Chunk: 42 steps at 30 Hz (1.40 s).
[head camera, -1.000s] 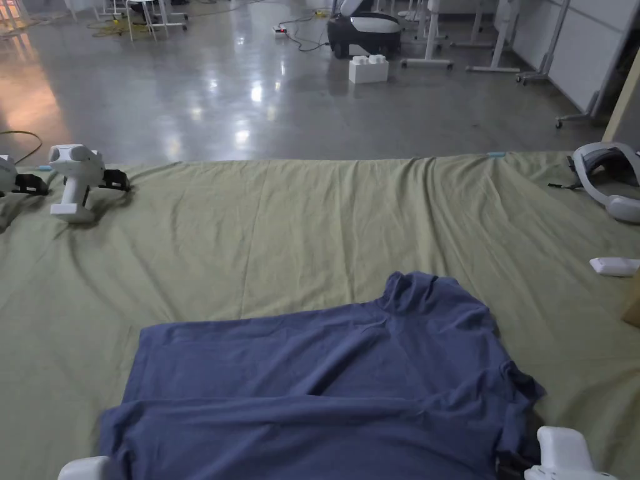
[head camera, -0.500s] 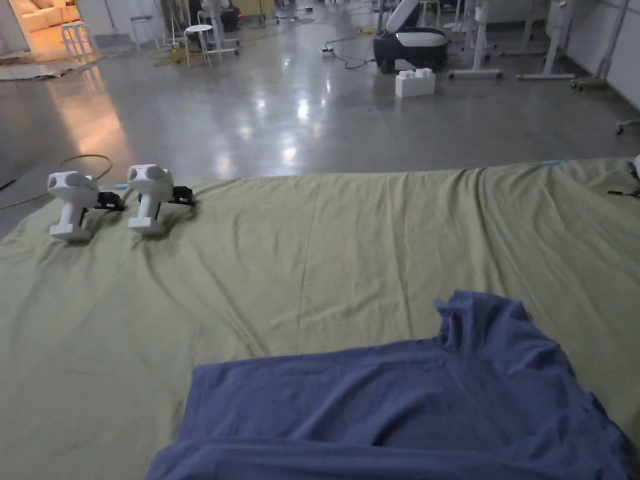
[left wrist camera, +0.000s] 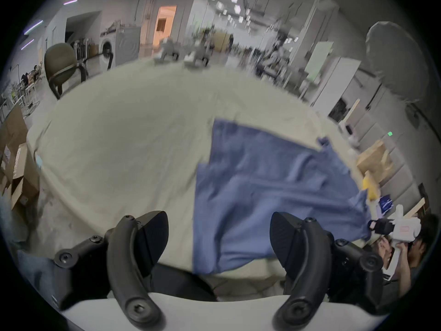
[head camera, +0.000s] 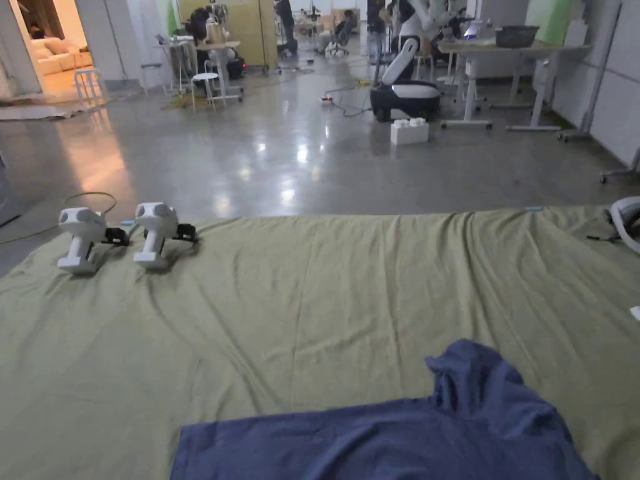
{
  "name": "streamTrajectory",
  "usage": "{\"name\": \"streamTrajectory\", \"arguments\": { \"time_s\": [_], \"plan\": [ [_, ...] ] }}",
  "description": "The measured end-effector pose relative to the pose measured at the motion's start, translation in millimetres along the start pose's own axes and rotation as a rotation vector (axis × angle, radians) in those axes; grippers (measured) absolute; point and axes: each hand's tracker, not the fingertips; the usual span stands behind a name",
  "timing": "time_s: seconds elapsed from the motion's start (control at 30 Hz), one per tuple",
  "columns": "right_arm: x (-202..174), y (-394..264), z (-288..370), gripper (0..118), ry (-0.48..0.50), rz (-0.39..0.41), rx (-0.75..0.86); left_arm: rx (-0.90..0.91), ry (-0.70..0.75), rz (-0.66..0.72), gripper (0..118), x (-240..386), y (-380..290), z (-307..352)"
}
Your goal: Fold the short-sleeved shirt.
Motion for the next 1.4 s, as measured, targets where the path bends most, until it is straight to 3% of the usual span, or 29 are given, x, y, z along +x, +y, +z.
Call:
{"name": "streamTrajectory", "arguments": {
  "time_s": [0.13, 0.27, 0.43, 0.53, 0.6, 0.63, 0.67, 0.7, 0.73, 0.77, 0.87, 1.0, 1.13, 1.27, 1.4],
  "plan": [
    [-6.1, 17.7, 56.7, 79, 0.094, -0.009, 0.224, 0.259, -0.054, -0.059, 103, 29.6, 29.4, 53.2],
    [-29.2, 31.8, 130.0, 84, 0.133, 0.07, 0.556, 0.521, -0.08, -0.221, 103, 76.7, 52.1, 112.7],
    [-53.6, 39.6, 192.5, 86, 0.168, 0.115, 0.818, 0.709, -0.046, -0.418, 103, 132.7, 57.9, 165.6],
    [-63.5, 44.0, 212.2, 86, 0.169, 0.121, 0.862, 0.726, 0.022, -0.46, 103, 156.3, 57.5, 177.4],
    [-65.4, 46.4, 221.6, 78, 0.186, 0.129, 0.862, 0.73, 0.036, -0.482, 91, 165.0, 55.4, 182.2],
    [-64.9, 47.2, 221.2, 69, 0.189, 0.133, 0.863, 0.744, 0.018, -0.492, 78, 165.2, 52.6, 184.7],
    [-66.2, 47.7, 222.0, 49, 0.198, 0.137, 0.862, 0.74, 0.001, -0.487, 65, 164.8, 50.6, 182.6],
    [-67.9, 47.6, 222.2, 24, 0.193, 0.136, 0.863, 0.724, -0.013, -0.479, 43, 165.3, 51.7, 183.1],
    [-69.0, 47.4, 222.7, 17, 0.184, 0.133, 0.861, 0.714, -0.031, -0.469, 17, 165.3, 51.7, 182.9],
    [-67.4, 47.0, 221.9, 16, 0.196, 0.13, 0.863, 0.72, -0.034, -0.451, 4, 164.9, 49.8, 183.4],
    [-74.5, 45.4, 224.7, 7, 0.191, 0.098, 0.855, 0.713, -0.061, -0.426, 1, 161.3, 47.9, 184.9],
    [-88.4, 41.3, 223.6, 3, 0.108, 0.166, 0.883, 0.72, -0.055, -0.43, 1, 162.7, 47.7, 184.0],
    [-95.4, 38.1, 219.8, 2, 0.107, 0.187, 0.893, 0.707, -0.052, -0.421, 1, 162.7, 48.8, 178.3],
    [-94.7, 42.8, 208.5, 2, 0.124, 0.188, 0.853, 0.631, -0.039, -0.375, 1, 154.2, 54.2, 158.0],
    [-88.7, 43.3, 183.9, 2, 0.137, 0.163, 0.774, 0.435, 0.0, -0.309, 1, 130.7, 71.9, 108.5]
  ]
}}
